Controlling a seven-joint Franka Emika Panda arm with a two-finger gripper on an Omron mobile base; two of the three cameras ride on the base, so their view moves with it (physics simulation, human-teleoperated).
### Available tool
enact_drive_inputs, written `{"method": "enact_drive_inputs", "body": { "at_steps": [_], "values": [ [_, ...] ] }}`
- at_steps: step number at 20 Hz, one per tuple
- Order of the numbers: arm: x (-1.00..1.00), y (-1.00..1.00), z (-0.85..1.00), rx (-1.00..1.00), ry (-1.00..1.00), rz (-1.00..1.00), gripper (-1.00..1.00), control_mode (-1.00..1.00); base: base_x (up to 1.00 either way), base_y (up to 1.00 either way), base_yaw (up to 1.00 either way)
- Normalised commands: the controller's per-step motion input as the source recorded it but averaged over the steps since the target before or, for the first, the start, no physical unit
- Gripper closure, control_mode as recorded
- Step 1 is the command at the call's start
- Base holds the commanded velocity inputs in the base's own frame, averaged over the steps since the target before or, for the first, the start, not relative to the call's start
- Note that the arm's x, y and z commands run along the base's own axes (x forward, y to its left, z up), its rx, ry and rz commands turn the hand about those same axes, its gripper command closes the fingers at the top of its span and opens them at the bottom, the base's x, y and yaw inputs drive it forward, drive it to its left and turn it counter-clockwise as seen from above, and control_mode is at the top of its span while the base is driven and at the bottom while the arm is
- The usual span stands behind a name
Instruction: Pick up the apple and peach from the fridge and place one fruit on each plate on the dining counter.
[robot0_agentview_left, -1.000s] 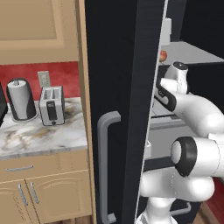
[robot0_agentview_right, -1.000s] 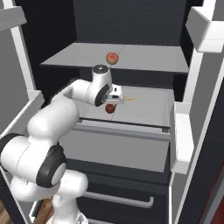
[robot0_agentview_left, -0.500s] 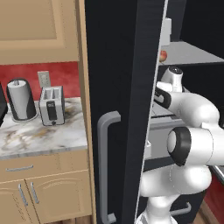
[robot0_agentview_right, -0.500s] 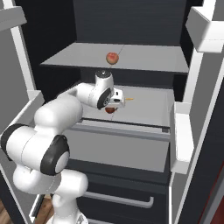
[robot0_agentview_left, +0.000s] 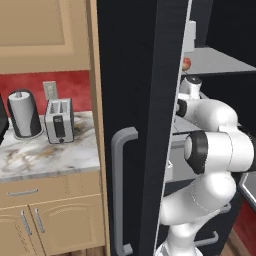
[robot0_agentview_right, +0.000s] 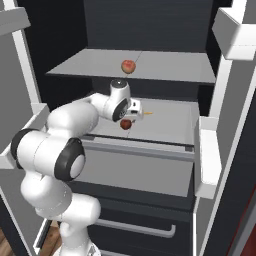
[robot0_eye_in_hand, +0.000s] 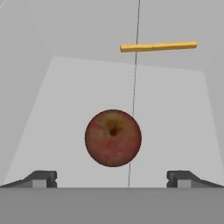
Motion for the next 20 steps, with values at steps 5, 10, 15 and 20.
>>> {"method": "enact_drive_inputs", "body": {
  "at_steps": [5,10,15,20],
  "values": [
    [0.44,0.00,-0.25,0.00,0.00,0.00,-1.00,-1.00,0.00,0.00,0.00],
    [0.07,0.00,-0.11,0.00,0.00,0.00,-1.00,-1.00,0.00,0.00,0.00],
    [0.00,0.00,-0.07,0.00,0.03,0.00,-1.00,-1.00,0.00,0.00,0.00],
    [0.23,0.00,-0.23,0.00,0.00,0.00,-1.00,-1.00,0.00,0.00,0.00]
  ]
}}
